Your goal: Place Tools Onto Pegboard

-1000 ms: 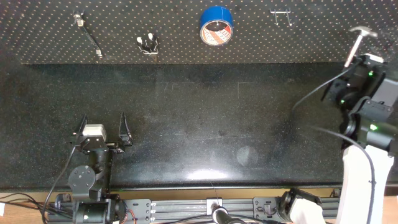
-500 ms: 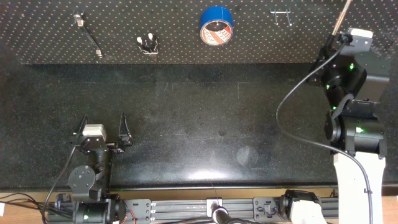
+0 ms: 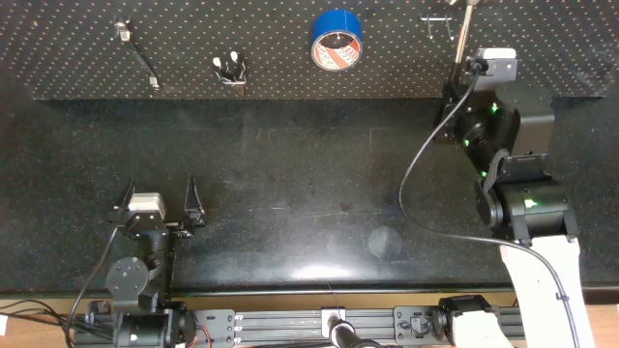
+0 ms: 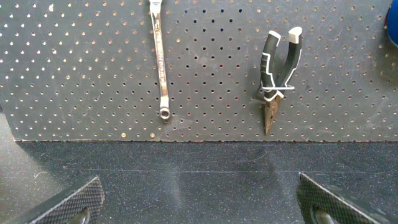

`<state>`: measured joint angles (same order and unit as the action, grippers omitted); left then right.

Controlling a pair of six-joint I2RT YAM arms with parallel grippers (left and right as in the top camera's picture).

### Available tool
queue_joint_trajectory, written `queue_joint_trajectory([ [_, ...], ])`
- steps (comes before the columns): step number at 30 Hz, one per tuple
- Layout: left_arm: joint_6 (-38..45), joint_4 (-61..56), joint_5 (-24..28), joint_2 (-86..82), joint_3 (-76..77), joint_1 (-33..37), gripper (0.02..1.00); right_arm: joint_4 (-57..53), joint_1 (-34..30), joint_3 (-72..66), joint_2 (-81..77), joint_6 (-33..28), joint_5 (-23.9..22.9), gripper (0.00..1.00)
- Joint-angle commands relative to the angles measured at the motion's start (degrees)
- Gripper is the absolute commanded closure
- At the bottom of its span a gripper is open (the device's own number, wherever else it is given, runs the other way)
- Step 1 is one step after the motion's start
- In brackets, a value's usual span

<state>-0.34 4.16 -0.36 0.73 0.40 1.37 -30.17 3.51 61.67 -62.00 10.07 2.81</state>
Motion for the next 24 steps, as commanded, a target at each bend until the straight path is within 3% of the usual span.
queue_joint_trajectory([
  [1, -0.9, 0.4, 0.2, -0.5, -0.1, 0.3, 0.023, -0.7, 0.3, 1.6, -3.1, 0.4, -1.4, 0.925],
  [24, -0.9, 0.4, 0.2, -0.5, -0.1, 0.3, 0.023, 2.8, 3.2, 1.6, -11.1, 0.9, -1.4, 0.925],
])
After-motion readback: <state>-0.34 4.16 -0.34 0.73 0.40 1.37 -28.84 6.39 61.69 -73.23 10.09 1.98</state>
